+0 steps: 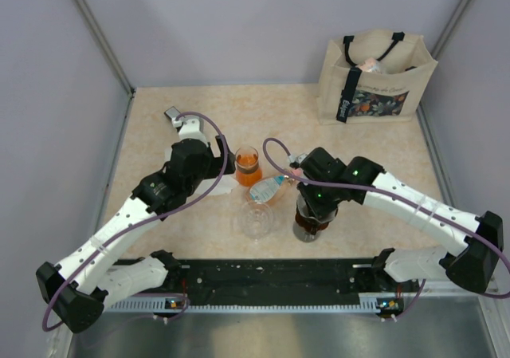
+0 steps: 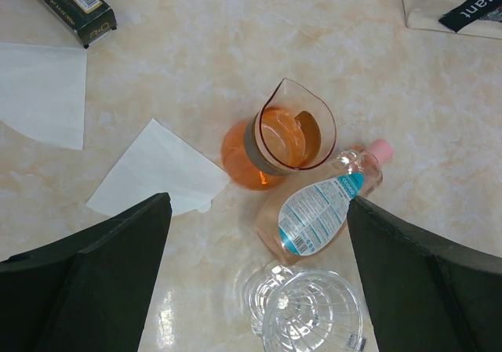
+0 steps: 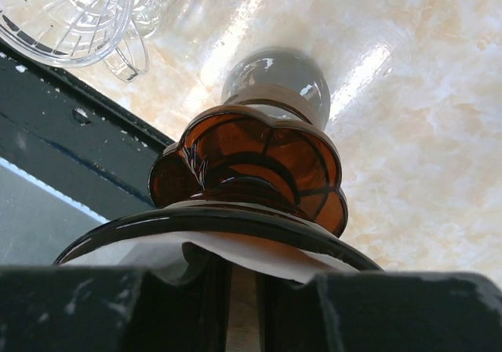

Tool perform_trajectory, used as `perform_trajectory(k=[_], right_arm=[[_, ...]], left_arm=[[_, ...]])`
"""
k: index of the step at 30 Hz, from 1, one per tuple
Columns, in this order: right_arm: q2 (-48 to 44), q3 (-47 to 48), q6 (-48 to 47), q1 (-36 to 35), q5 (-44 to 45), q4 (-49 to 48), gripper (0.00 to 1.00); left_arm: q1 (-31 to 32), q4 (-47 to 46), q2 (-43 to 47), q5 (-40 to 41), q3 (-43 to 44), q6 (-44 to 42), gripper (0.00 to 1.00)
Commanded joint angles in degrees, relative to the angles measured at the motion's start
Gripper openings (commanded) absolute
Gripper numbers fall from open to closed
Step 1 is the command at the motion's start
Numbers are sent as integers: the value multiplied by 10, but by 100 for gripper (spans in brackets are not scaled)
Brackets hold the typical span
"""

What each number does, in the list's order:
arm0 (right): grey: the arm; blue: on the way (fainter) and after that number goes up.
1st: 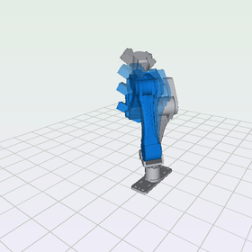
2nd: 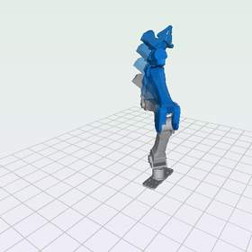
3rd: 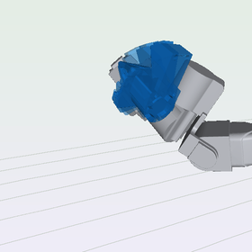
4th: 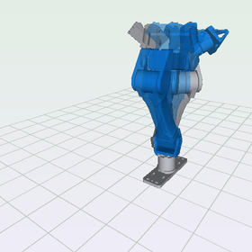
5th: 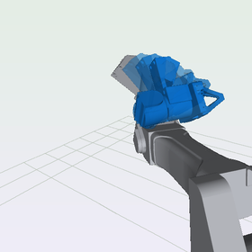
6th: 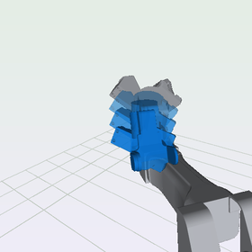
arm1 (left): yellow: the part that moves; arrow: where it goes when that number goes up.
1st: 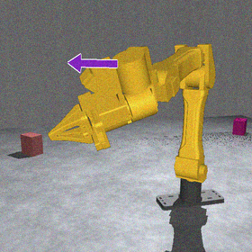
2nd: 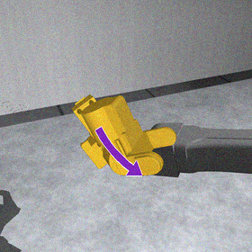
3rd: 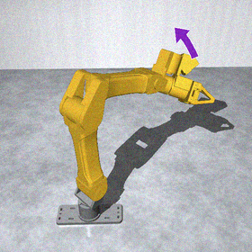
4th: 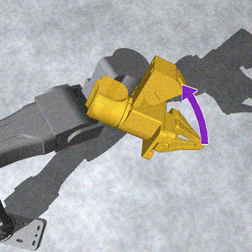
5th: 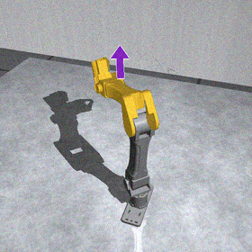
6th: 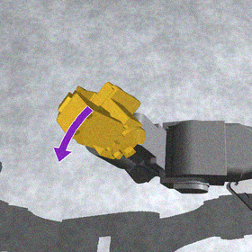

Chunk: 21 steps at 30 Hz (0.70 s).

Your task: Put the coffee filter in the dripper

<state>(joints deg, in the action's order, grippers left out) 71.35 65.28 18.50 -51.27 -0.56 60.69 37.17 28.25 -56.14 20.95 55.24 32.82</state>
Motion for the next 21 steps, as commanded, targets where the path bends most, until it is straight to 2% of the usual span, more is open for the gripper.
perform_trajectory(k=[1, 8, 21], right_arm=[[-1, 17, -6, -6, 1, -7, 18], [-16, 29, -21, -9, 3, -5, 19], [-10, 33, -14, -9, 3, -5, 28]], left_arm=[[-3, -5, 7, 15, 5, -7, 99], [-2, -4, 9, 16, 5, -9, 99], [-3, -1, 16, 18, 6, -9, 99]])
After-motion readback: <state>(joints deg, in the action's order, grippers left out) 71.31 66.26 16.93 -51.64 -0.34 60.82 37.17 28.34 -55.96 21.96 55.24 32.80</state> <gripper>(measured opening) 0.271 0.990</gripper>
